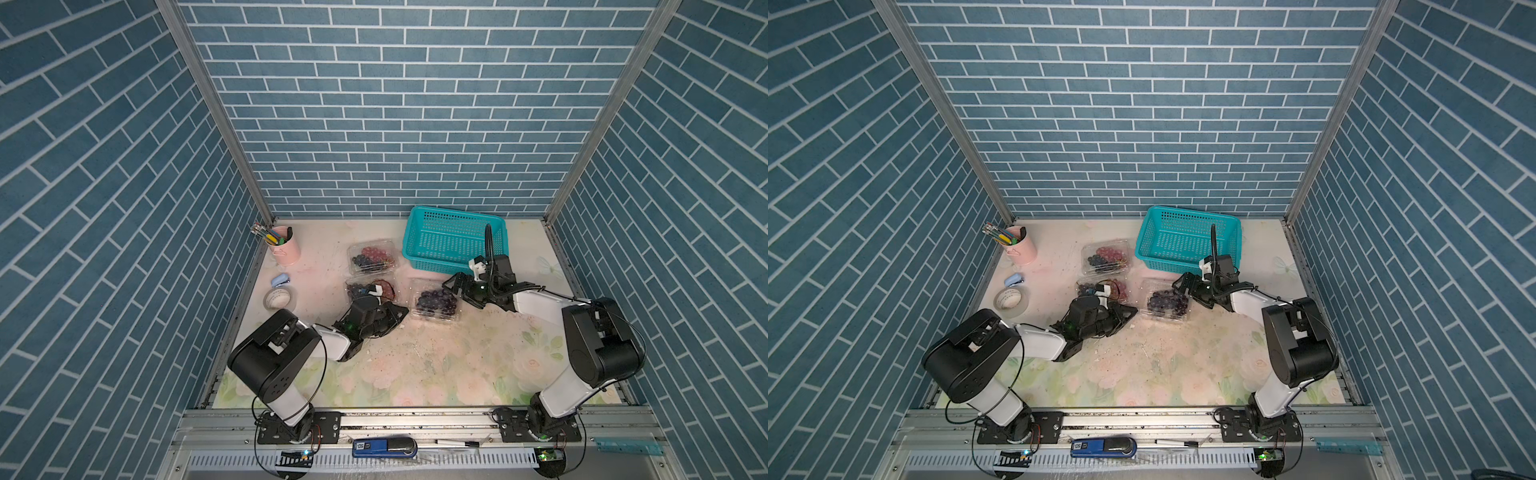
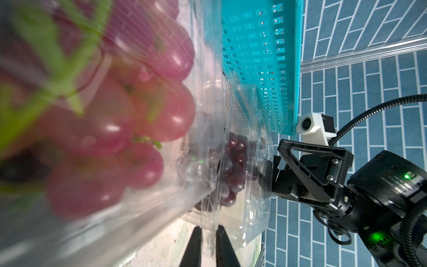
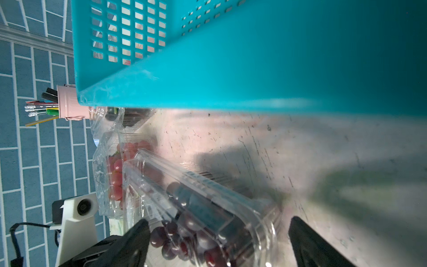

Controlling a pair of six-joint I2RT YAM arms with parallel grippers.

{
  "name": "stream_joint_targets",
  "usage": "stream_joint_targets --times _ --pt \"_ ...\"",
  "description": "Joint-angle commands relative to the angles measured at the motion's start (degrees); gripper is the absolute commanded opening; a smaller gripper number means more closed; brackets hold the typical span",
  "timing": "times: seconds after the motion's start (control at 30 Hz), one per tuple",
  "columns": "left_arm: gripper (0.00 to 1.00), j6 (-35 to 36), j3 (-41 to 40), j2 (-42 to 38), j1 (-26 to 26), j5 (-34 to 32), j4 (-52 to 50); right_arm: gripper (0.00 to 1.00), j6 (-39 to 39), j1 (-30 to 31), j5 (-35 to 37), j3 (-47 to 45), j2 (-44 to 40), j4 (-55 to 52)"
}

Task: Pack grapes into containers
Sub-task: Close the packing box at the center of the board.

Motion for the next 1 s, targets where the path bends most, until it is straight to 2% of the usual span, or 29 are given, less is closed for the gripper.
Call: stream_joint_targets --times 0.0,0.43,0.67,0.97 --pt "0.13 0.1 -1.1 0.7 -0.4 -1.0 0.1 0.95 0.9 0.4 0.8 -1.1 -0.6 0.1" --pt "0.11 0.3 -0.8 1.1 -0.6 -1.1 0.3 0.95 1.0 0.6 0.8 -1.2 -0.7 0.1" --pt "0.16 0.3 -0.4 1.4 -0.8 -1.2 0.1 0.95 1.7 0.9 0.6 -1.6 -0.6 0.6" --pt "0.16 0.1 -0.3 2.3 -1.3 -1.3 0.5 0.95 2.6 1.8 0.7 -2.2 0.0 1.8"
